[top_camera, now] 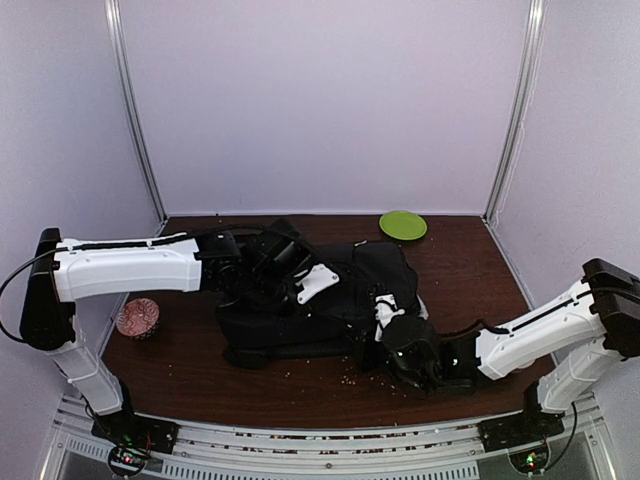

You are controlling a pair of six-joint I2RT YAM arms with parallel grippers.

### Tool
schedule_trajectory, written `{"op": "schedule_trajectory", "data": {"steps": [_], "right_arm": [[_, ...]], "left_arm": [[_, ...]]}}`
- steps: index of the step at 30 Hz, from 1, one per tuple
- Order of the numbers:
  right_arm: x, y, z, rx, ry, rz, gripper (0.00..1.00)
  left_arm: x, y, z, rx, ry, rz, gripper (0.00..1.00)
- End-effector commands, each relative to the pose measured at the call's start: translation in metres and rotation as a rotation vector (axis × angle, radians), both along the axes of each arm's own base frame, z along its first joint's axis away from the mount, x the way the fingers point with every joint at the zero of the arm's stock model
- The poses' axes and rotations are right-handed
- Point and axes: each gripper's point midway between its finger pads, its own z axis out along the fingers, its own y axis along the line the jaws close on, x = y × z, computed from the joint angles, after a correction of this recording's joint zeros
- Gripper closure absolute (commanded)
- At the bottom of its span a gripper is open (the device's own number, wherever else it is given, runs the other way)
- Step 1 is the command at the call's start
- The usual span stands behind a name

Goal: Pack the student bag
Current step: Zip the student bag at the center of the board.

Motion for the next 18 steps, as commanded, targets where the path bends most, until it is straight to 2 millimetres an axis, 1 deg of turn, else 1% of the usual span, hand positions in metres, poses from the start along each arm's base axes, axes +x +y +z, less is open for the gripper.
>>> {"op": "schedule_trajectory", "data": {"steps": [1, 2, 8, 11, 14, 18], "right_arm": [[0.007, 0.003, 0.016, 0.062, -0.026, -0.052, 0.86], [0.008, 0.003, 0.016, 0.065, -0.026, -0.053, 0.88], [0.007, 0.004, 0.019, 0.083, -0.024, -0.054, 0.95], [0.008, 0.004, 0.02, 0.083, -0.026, -0.057, 1.0], [0.008, 0.001, 0.019, 0.074, -0.027, -0.061, 1.0], [0.004, -0.007, 0.011, 0.033, -0.017, -0.052, 1.0]], "left_arm": [[0.001, -0.028, 0.054, -0.187, -0.029, -0.022, 1.0], [0.001, -0.028, 0.053, -0.184, -0.031, -0.019, 1.0], [0.002, -0.027, 0.051, -0.18, -0.028, -0.012, 1.0], [0.001, -0.027, 0.05, -0.18, -0.026, -0.012, 1.0], [0.003, -0.025, 0.048, -0.17, -0.034, -0.001, 1.0], [0.008, -0.02, 0.042, -0.148, -0.048, 0.03, 1.0]]}}
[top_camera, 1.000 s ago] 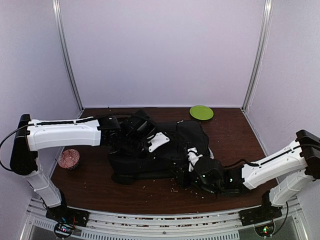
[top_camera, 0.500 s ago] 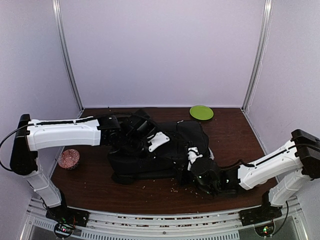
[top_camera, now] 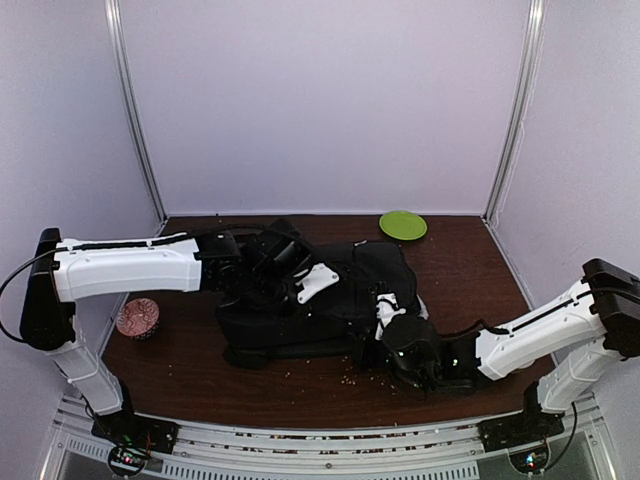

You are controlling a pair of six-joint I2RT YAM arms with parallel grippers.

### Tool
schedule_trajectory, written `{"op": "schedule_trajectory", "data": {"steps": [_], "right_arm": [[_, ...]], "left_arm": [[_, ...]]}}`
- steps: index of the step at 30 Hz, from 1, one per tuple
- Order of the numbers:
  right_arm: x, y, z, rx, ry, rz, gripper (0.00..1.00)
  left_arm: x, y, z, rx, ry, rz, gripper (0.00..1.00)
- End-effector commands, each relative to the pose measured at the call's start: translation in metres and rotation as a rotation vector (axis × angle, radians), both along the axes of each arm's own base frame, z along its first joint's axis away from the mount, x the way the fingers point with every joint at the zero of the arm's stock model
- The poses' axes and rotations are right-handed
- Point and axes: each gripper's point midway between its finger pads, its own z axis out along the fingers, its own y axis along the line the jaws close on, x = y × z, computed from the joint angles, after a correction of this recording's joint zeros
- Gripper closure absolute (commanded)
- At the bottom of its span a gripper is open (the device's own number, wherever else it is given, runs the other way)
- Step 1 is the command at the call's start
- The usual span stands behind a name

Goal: Pack the student bag
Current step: Zip the student bag at the center of the board.

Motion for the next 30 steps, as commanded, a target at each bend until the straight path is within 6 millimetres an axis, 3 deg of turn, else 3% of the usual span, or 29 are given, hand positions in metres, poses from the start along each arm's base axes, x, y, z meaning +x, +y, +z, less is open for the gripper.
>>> {"op": "schedule_trajectory", "data": {"steps": [1, 11, 30], "right_arm": [[0.0, -0.011, 0.004, -0.017, -0.013, -0.025, 1.0], [-0.019, -0.057, -0.025, -0.089, 0.051, -0.031, 1.0], [-0.018, -0.137, -0.056, -0.185, 0.111, -0.263, 1.0]], "left_arm": [[0.01, -0.018, 0.039, -0.134, -0.061, 0.031, 1.0], [0.026, -0.01, 0.009, -0.065, -0.052, 0.106, 1.0], [0.033, 0.011, -0.024, 0.027, -0.045, 0.159, 1.0]]}}
